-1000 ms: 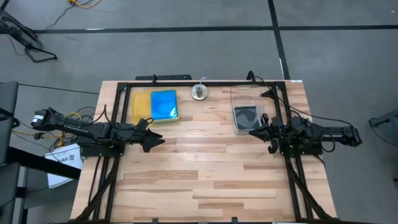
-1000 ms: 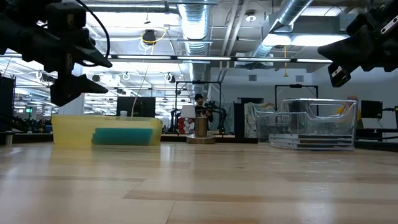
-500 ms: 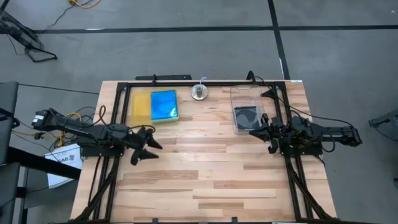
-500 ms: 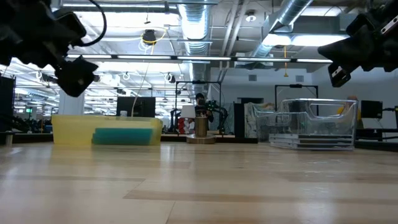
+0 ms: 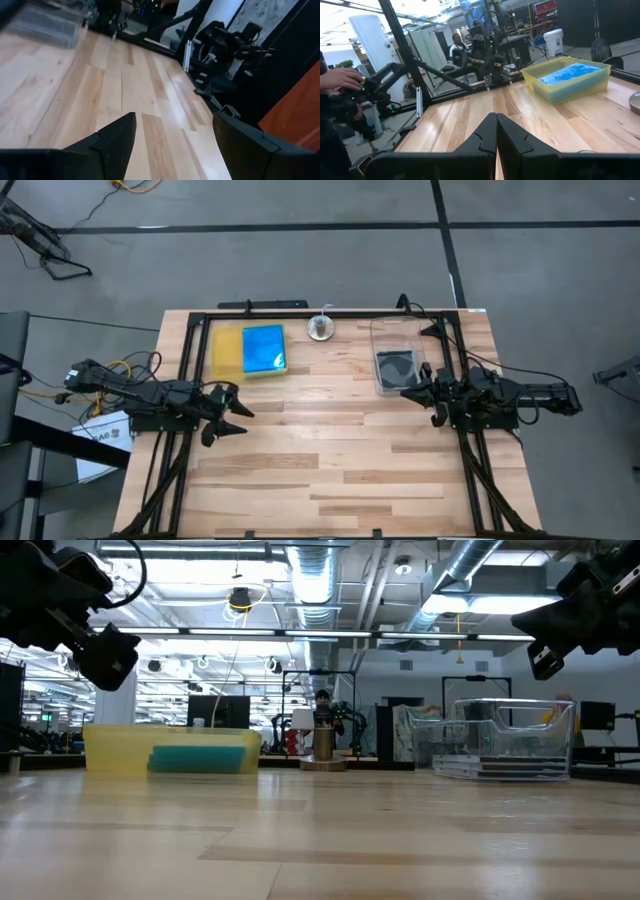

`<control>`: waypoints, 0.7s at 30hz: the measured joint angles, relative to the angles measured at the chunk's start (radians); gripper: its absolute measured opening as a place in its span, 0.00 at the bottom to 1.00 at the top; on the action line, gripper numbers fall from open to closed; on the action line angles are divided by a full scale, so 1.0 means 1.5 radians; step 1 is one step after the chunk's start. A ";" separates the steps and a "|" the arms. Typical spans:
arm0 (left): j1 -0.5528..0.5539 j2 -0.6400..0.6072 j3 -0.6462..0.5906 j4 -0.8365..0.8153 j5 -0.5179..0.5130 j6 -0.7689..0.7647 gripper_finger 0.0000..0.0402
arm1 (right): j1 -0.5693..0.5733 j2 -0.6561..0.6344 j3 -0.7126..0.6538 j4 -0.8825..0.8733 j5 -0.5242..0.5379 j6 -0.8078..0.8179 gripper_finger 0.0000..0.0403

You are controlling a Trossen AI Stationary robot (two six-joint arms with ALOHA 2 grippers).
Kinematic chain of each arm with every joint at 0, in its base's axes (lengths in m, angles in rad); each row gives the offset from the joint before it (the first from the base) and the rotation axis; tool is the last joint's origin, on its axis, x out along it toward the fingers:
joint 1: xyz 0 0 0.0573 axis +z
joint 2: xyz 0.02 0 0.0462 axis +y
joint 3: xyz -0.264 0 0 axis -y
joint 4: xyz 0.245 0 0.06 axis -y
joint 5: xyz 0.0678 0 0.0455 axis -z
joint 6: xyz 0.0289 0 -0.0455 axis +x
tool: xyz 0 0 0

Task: Pick & place jewel cases by type
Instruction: Return to Home Position

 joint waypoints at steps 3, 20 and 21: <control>-0.001 -0.075 0.000 -0.051 -0.002 0.028 0.64 | 0.000 0.000 0.000 0.000 0.000 0.000 0.00; 0.015 -0.175 -0.002 -0.055 -0.105 0.159 0.64 | 0.000 0.000 0.000 0.000 0.000 0.000 0.00; 0.015 -0.175 -0.002 -0.056 -0.104 0.158 0.64 | 0.000 0.000 0.000 0.000 0.000 0.000 0.00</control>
